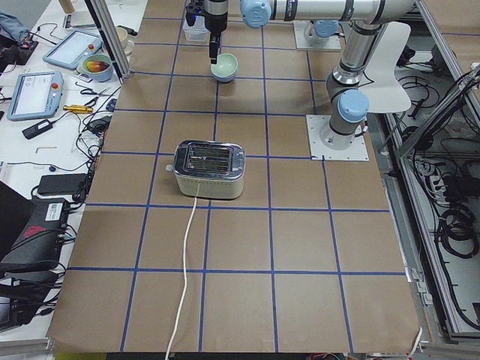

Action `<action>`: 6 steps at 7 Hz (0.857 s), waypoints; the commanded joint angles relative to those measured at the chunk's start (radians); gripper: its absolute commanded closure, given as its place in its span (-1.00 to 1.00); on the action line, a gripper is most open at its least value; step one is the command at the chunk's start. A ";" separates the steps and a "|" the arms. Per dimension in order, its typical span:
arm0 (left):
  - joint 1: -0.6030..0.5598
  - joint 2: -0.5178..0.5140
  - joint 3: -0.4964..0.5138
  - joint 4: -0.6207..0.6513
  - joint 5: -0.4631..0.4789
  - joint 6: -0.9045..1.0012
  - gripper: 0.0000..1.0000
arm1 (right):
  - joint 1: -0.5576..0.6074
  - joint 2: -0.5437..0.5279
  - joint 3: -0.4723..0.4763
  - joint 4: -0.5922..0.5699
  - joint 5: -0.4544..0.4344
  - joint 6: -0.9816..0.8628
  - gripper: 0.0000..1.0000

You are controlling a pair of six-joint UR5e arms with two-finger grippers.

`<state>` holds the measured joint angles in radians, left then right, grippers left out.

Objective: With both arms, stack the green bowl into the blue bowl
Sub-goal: 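Open the right gripper and withdraw it away from the stacked bowls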

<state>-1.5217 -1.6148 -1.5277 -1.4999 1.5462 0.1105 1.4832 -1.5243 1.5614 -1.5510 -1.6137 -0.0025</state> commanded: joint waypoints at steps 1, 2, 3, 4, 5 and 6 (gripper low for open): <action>0.000 0.001 -0.002 0.000 0.000 0.000 -1.00 | 0.002 -0.048 -0.006 0.043 0.035 0.013 -1.00; 0.000 0.001 -0.002 0.000 0.000 0.000 -1.00 | 0.015 -0.053 -0.007 0.070 0.064 0.016 -1.00; 0.000 0.003 -0.002 0.000 0.000 0.000 -1.00 | 0.038 -0.060 -0.007 0.074 0.064 0.016 -1.00; 0.000 -0.004 0.010 0.003 -0.001 0.001 -1.00 | 0.055 -0.060 -0.007 0.069 0.058 0.016 -1.00; 0.000 -0.004 0.003 0.003 -0.001 0.002 -1.00 | 0.055 -0.059 -0.007 0.072 0.054 0.016 -1.00; 0.000 -0.002 0.001 0.003 -0.001 0.002 -1.00 | 0.055 -0.059 -0.007 0.072 0.054 0.016 -1.00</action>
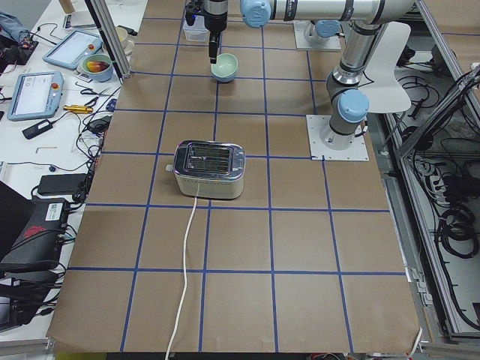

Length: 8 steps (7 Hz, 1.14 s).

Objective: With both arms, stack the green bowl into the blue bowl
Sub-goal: 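Open the right gripper and withdraw it away from the stacked bowls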

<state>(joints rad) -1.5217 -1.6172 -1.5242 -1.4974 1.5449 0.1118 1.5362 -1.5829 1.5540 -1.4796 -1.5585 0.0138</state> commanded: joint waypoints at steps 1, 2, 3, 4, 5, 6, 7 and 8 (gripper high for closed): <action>0.000 0.000 -0.002 0.000 0.000 0.000 -1.00 | 0.002 0.000 0.000 0.002 0.005 0.000 -1.00; 0.000 0.002 -0.002 -0.001 0.000 0.000 -1.00 | 0.002 0.000 0.000 0.002 0.005 -0.001 -1.00; 0.000 0.007 -0.004 -0.001 0.000 0.000 -1.00 | 0.002 0.000 0.001 0.002 0.006 -0.001 -1.00; 0.005 0.011 -0.005 -0.001 0.000 0.000 -1.00 | 0.002 0.000 0.001 0.002 0.008 -0.001 -1.00; 0.002 0.011 -0.005 -0.001 0.001 0.000 -1.00 | 0.002 0.001 0.001 0.002 0.009 -0.001 -1.00; 0.002 0.011 -0.005 -0.001 0.001 0.000 -1.00 | 0.002 0.003 0.001 0.002 0.009 -0.001 -1.00; 0.000 0.013 -0.005 -0.001 0.001 0.000 -1.00 | 0.002 0.004 0.001 0.001 0.008 -0.001 -1.00; 0.000 0.013 -0.005 -0.001 0.000 0.000 -1.00 | 0.002 0.003 0.003 0.002 0.008 -0.001 -1.00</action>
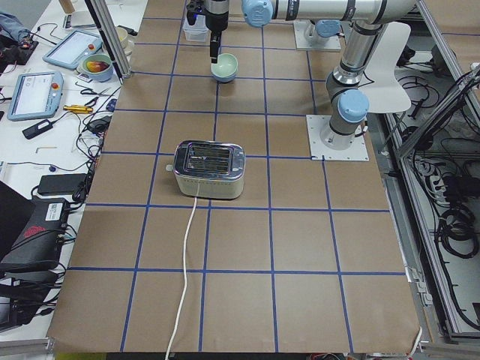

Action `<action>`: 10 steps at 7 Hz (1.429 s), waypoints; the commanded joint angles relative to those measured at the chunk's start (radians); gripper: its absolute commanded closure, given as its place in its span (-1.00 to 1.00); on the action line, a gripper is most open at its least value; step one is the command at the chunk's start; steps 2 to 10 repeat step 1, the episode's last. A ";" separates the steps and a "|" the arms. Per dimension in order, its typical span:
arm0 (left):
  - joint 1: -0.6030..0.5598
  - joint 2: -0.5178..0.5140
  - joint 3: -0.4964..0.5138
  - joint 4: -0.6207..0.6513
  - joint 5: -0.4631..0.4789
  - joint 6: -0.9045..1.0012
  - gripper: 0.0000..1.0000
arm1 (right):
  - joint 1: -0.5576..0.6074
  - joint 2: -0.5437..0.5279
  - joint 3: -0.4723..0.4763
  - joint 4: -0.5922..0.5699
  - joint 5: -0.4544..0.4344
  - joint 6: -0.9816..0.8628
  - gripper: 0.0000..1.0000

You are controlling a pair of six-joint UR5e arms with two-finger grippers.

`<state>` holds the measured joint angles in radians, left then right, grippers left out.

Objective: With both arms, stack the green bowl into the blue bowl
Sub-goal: 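Open the right gripper and withdraw it away from the stacked bowls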

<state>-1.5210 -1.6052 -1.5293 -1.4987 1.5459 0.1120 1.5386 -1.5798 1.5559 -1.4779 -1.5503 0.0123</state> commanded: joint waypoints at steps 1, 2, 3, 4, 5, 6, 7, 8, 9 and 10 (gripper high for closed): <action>-0.001 0.001 0.000 0.000 -0.001 0.000 -1.00 | 0.000 0.001 0.001 -0.001 0.001 0.000 -1.00; -0.001 0.001 0.000 0.000 -0.001 0.000 -1.00 | 0.000 0.001 0.001 -0.001 0.001 0.000 -1.00; -0.001 0.001 0.000 0.000 -0.001 0.000 -1.00 | 0.000 0.001 0.001 -0.001 0.001 0.000 -1.00; -0.001 0.001 0.000 0.000 -0.001 0.000 -1.00 | 0.000 0.001 0.001 -0.001 0.001 0.000 -1.00; -0.001 0.001 0.000 0.000 -0.001 0.000 -1.00 | 0.000 0.001 0.001 -0.001 0.001 0.000 -1.00; -0.001 0.001 0.000 0.000 -0.001 0.000 -1.00 | 0.000 0.001 0.001 -0.001 0.001 0.000 -1.00; -0.001 0.001 0.000 0.000 -0.001 0.000 -1.00 | 0.000 0.001 0.001 -0.001 0.001 0.000 -1.00; -0.001 0.001 0.000 0.000 -0.001 0.000 -1.00 | 0.000 0.001 0.001 -0.001 0.001 0.000 -1.00; -0.001 0.001 0.000 0.000 -0.001 0.000 -1.00 | 0.000 0.001 0.001 -0.001 0.001 0.000 -1.00; -0.001 0.001 0.000 0.000 -0.001 0.000 -1.00 | 0.000 0.001 0.001 -0.001 0.001 0.000 -1.00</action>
